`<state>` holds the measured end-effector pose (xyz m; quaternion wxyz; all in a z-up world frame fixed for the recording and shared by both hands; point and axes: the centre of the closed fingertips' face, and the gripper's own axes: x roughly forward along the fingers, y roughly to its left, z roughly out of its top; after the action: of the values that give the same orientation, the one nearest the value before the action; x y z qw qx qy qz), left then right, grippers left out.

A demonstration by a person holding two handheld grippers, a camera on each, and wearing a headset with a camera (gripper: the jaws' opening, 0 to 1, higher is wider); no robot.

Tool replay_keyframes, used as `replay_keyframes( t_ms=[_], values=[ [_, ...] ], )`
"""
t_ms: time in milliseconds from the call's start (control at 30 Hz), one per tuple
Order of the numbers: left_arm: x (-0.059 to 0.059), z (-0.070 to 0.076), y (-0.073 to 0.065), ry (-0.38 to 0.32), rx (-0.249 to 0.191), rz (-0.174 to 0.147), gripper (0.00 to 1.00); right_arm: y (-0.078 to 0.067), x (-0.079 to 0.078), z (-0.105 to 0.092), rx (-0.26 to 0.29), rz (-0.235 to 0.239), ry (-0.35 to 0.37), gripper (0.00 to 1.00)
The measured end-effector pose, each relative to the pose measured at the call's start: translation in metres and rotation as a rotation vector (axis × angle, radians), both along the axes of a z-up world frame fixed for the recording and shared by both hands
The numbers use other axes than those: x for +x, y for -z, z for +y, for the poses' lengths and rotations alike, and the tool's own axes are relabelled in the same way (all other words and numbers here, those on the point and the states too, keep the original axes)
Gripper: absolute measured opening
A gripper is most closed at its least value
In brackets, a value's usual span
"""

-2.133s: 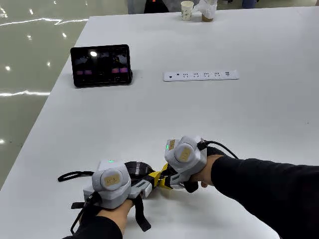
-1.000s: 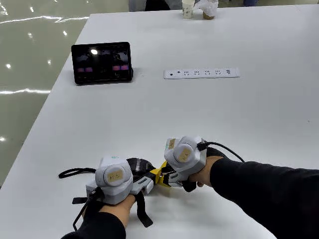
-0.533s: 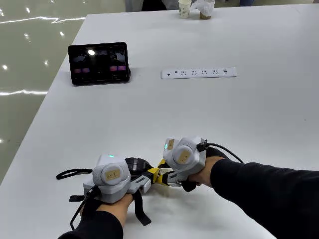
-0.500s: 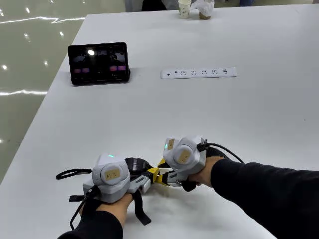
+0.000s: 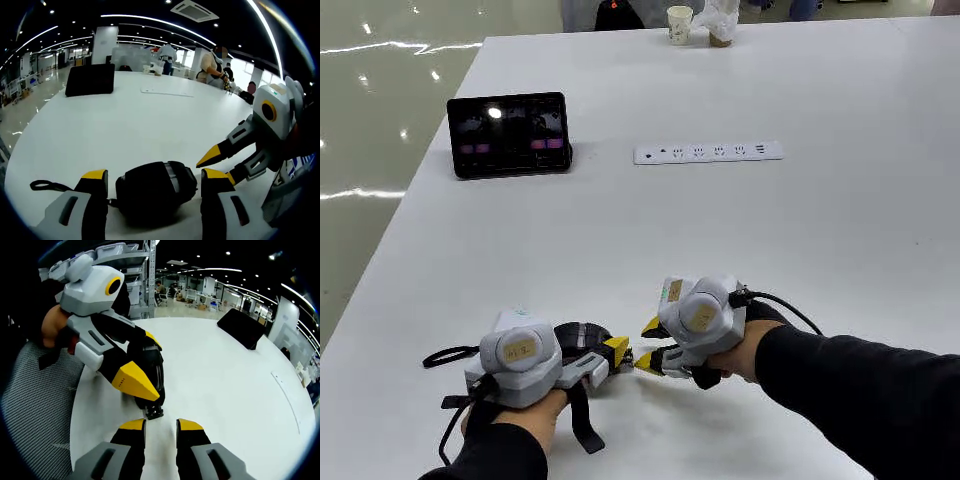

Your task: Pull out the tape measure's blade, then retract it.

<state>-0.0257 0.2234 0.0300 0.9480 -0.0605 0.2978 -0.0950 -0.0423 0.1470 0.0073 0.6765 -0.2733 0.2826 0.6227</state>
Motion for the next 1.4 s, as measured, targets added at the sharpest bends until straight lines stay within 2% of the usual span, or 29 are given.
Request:
replay_keyframes(
  t_ms=[200, 233, 333, 400, 500, 567, 600, 633, 767, 867, 900, 1000, 1167, 1233, 1400],
  values=[
    [-0.002, 0.003, 0.000, 0.024, -0.033, 0.009, 0.87, -0.002, -0.002, -0.016, 0.004, 0.019, 0.039, 0.25],
    [-0.003, 0.002, 0.001, 0.039, -0.042, 0.019, 0.91, -0.002, -0.002, -0.019, 0.010, 0.022, 0.047, 0.25],
    [-0.009, 0.001, 0.003, 0.102, -0.028, 0.041, 0.99, -0.004, -0.004, -0.026, 0.015, 0.028, 0.059, 0.27],
    [-0.012, 0.005, 0.002, 0.142, 0.011, 0.028, 0.99, -0.007, -0.005, -0.030, 0.024, 0.032, 0.067, 0.28],
    [-0.017, 0.008, 0.003, 0.180, 0.005, 0.054, 0.99, -0.011, -0.007, -0.034, 0.039, 0.035, 0.079, 0.30],
    [-0.018, 0.013, 0.001, 0.195, 0.018, 0.042, 0.99, -0.013, -0.008, -0.038, 0.043, 0.036, 0.084, 0.32],
    [-0.019, 0.014, 0.001, 0.211, 0.029, 0.048, 0.99, -0.013, -0.009, -0.040, 0.044, 0.035, 0.085, 0.32],
    [-0.023, 0.015, 0.004, 0.231, 0.046, 0.071, 0.99, -0.014, -0.010, -0.042, 0.045, 0.030, 0.084, 0.33],
    [-0.025, 0.016, 0.000, 0.266, 0.039, 0.066, 0.99, -0.018, -0.010, -0.051, 0.058, 0.032, 0.108, 0.34],
    [-0.029, 0.008, -0.005, 0.308, -0.020, 0.060, 0.99, -0.020, -0.011, -0.061, 0.061, 0.030, 0.120, 0.37],
    [-0.030, 0.008, -0.007, 0.320, -0.025, 0.055, 0.99, -0.019, -0.011, -0.066, 0.057, 0.033, 0.129, 0.38],
    [-0.034, 0.007, -0.007, 0.351, -0.031, 0.062, 0.99, -0.019, -0.012, -0.075, 0.056, 0.043, 0.149, 0.42],
    [-0.043, 0.008, -0.010, 0.388, -0.043, 0.080, 0.99, -0.026, -0.012, -0.092, 0.075, 0.059, 0.198, 0.43],
    [-0.047, 0.009, -0.010, 0.399, -0.041, 0.093, 0.99, -0.029, -0.013, -0.098, 0.084, 0.061, 0.215, 0.44],
    [-0.054, 0.013, -0.012, 0.431, -0.020, 0.102, 0.99, -0.030, -0.016, -0.113, 0.078, 0.063, 0.232, 0.49]
  ],
)
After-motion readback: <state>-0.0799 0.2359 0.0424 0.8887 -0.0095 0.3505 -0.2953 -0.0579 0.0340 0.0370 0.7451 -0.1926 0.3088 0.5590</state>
